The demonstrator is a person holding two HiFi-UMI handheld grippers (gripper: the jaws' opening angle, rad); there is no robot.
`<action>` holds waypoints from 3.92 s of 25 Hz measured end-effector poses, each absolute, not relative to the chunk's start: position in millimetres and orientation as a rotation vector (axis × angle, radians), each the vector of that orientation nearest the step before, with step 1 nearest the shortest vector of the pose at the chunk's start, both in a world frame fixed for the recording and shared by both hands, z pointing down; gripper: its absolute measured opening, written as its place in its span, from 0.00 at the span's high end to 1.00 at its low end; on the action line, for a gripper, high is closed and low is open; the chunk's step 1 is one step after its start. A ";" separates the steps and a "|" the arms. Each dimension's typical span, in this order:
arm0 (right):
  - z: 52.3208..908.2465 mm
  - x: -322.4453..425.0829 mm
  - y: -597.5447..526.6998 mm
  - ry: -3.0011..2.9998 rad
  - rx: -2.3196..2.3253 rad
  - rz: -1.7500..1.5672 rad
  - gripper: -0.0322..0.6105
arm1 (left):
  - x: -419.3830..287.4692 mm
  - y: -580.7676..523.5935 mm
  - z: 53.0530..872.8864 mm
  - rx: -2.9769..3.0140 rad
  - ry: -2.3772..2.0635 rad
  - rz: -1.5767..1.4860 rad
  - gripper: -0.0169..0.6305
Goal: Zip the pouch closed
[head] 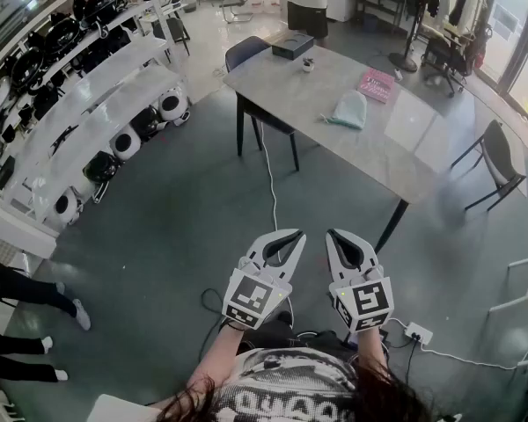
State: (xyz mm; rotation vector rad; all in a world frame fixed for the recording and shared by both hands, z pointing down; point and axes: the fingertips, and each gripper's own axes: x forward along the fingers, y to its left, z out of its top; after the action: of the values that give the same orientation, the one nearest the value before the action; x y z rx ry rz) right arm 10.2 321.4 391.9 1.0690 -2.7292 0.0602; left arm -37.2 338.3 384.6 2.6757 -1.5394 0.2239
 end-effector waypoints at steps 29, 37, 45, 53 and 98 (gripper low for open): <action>420.2 31.5 195.2 -2.771 1.077 0.231 0.95 | -26.3 217.9 416.7 2.605 -1.510 0.289 0.95; 410.8 57.6 87.0 -2.790 0.977 0.225 0.95 | -1.9 115.0 404.0 2.552 -1.590 0.303 0.95; 408.9 77.0 7.1 -2.834 0.897 0.224 0.95 | 20.7 47.3 404.8 2.506 -1.667 0.352 0.95; 418.4 72.6 -18.9 -2.864 0.799 0.235 0.95 | 29.0 16.2 412.7 2.467 -1.703 0.369 0.95; 588.5 -16.2 -199.6 -2.433 0.972 0.545 0.95 | -77.3 -231.2 649.6 2.643 -0.758 1.116 0.77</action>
State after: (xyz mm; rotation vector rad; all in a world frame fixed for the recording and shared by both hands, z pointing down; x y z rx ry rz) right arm -16.2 -199.6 588.5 0.9721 -2.4327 0.5448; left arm -77.3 -231.2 649.6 2.6431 -0.7582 1.1158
